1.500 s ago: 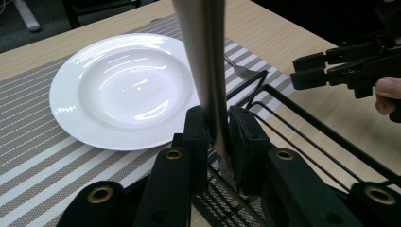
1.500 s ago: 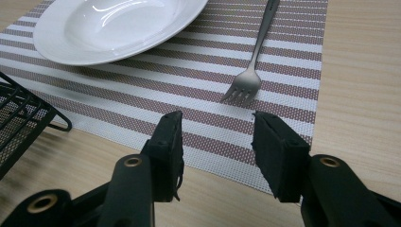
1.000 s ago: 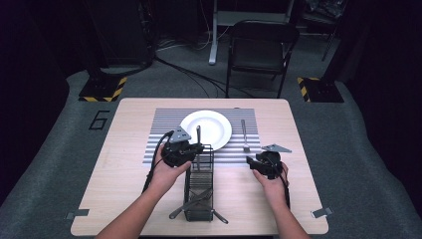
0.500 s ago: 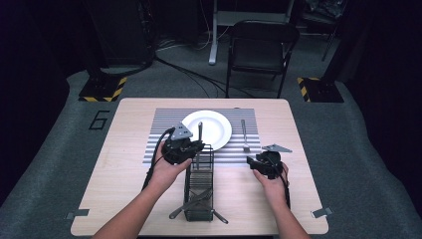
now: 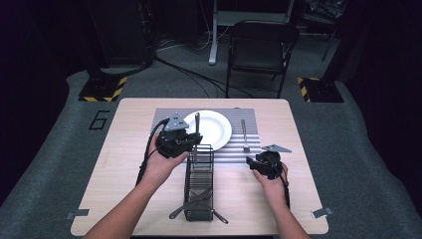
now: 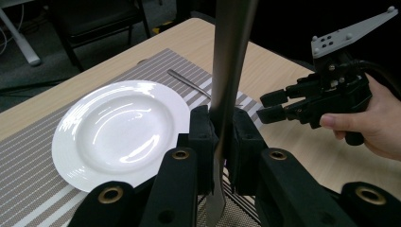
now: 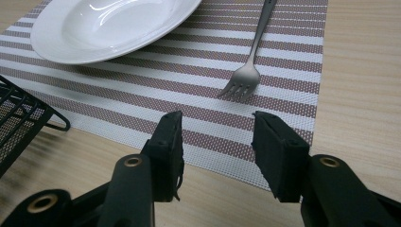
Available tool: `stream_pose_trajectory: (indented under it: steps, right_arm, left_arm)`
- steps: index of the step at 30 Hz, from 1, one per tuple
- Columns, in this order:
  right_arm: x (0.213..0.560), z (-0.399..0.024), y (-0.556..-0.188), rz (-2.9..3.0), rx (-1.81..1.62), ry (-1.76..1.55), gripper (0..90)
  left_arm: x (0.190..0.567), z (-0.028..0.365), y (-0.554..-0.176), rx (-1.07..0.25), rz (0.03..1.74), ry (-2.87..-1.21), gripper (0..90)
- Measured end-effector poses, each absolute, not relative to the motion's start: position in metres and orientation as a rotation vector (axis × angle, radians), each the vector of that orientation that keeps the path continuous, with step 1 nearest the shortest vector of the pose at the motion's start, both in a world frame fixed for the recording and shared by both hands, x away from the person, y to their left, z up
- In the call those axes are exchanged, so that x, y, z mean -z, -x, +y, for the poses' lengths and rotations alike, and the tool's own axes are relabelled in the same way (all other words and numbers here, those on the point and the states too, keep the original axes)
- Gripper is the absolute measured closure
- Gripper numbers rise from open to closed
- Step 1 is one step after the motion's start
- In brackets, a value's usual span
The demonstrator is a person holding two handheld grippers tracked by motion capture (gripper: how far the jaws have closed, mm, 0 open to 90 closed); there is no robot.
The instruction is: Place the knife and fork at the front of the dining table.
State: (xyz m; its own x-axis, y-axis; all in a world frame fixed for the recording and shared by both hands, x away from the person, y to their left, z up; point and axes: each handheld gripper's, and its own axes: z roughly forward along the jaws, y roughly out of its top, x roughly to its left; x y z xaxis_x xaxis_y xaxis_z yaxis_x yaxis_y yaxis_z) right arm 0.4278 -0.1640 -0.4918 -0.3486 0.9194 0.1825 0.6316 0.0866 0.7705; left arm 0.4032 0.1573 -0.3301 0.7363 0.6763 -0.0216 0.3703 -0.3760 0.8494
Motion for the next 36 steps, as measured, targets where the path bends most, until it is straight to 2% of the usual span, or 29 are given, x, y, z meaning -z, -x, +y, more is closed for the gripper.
stream_pose_trajectory:
  steps: [18, 36]
  right_arm:
    - [0.492, -0.163, -0.428, 2.025, -1.142, -1.528, 53.0]
    - [0.491, -0.163, -0.427, 2.02, -1.139, -1.521, 53.0]
  left_arm:
    - [0.278, 0.179, -0.405, -0.452, 0.815, -1.973, 81.7]
    - [0.293, 0.196, -0.429, -0.477, 0.889, -1.937, 81.8]
